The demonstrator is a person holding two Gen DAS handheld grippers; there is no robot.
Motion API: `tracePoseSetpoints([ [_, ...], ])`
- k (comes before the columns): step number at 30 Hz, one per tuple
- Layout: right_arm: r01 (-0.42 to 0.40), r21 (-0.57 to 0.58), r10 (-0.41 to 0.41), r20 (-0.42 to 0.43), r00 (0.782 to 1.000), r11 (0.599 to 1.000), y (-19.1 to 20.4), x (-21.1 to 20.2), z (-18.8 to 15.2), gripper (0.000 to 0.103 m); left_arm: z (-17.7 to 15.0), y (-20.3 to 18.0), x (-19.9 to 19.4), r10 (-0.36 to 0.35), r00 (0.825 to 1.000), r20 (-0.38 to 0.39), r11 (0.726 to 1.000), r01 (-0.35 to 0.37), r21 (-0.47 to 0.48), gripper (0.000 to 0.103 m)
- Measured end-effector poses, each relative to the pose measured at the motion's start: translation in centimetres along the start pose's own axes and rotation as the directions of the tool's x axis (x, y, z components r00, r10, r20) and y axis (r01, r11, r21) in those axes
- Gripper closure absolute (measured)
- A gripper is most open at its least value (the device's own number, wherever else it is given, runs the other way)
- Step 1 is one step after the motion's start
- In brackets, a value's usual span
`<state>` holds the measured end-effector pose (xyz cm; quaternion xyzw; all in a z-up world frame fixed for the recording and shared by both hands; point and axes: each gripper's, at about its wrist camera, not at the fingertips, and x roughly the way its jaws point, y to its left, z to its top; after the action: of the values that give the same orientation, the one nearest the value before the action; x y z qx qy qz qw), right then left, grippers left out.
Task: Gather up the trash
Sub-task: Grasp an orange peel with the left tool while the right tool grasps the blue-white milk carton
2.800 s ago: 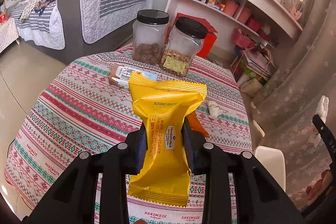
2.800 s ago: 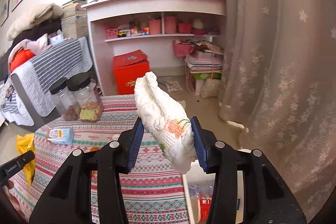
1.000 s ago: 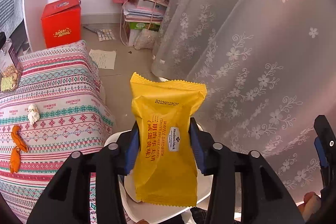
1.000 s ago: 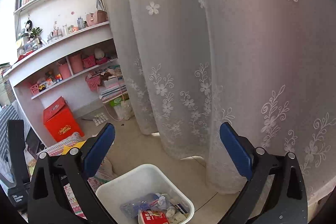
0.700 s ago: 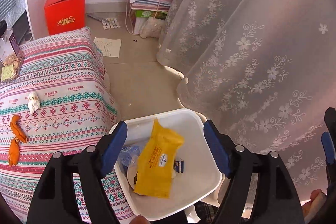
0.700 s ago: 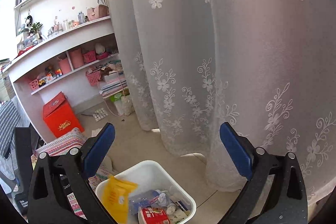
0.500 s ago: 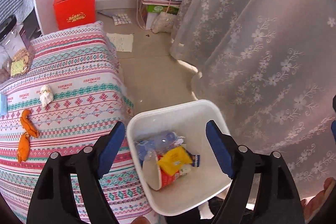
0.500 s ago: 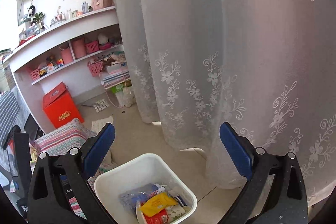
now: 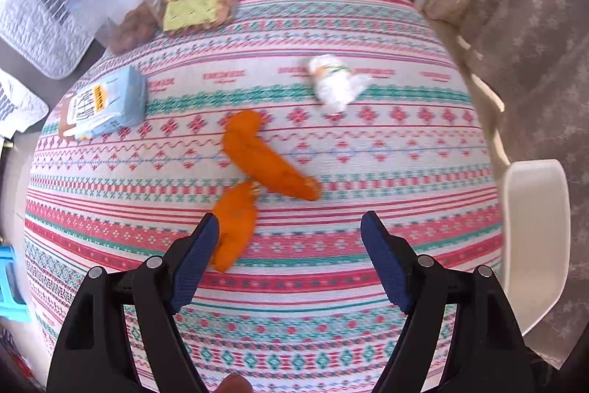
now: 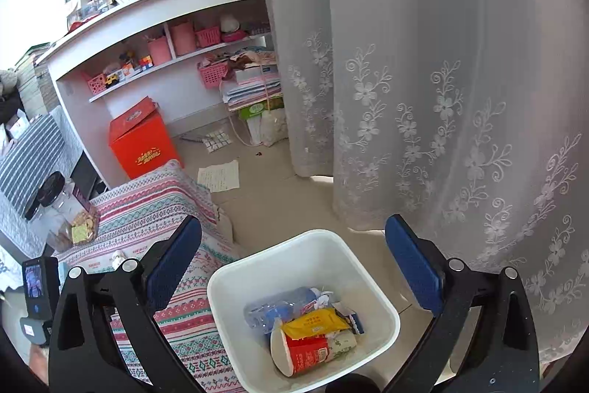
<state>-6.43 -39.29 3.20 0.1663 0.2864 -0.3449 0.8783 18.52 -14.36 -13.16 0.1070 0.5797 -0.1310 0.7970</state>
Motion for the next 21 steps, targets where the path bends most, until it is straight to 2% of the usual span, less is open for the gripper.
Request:
tracePoseSetpoints([
  [5,-0.013,-0.043,0.012,-0.037,0.999,0.999,2.2,0.9,-0.4,0.007,-0.2,3.0,2.2,-0.001,0.999,-0.046,0.999,0.000,-0.041,0.033],
  [7,-0.022,-0.063,0.019,-0.054,0.998,0.998,3.1,1.3,-0.6,0.007,-0.3,3.1,3.0,-0.004,0.998,-0.058,0.999,0.001,-0.039,0.040],
  [11,-0.035,-0.110,0.028,-0.069,0.997,0.993,5.2,1.7,-1.0,0.007,-0.5,3.6,2.8,-0.024,0.999,-0.033,0.999,0.022,-0.050,0.045],
  [14,-0.047,-0.143,0.035,-0.085,0.996,0.989,6.9,2.1,-1.4,0.007,-1.0,4.3,2.5,-0.017,0.999,-0.028,0.998,0.015,-0.066,0.062],
  [16,-0.063,-0.179,0.044,-0.105,0.993,0.982,8.4,2.4,-1.9,0.007,-1.7,5.1,2.0,-0.029,0.999,-0.019,0.997,0.028,-0.074,0.080],
  [19,-0.126,-0.285,0.095,-0.119,0.988,0.950,12.0,2.7,-3.0,0.007,-3.3,6.9,1.0,-0.063,0.998,-0.018,0.992,0.060,-0.112,0.085],
  [21,-0.184,-0.405,0.159,-0.094,0.983,0.895,15.4,2.7,-4.2,0.007,-4.2,9.3,-0.5,-0.089,0.996,0.000,0.981,0.088,-0.176,0.085],
])
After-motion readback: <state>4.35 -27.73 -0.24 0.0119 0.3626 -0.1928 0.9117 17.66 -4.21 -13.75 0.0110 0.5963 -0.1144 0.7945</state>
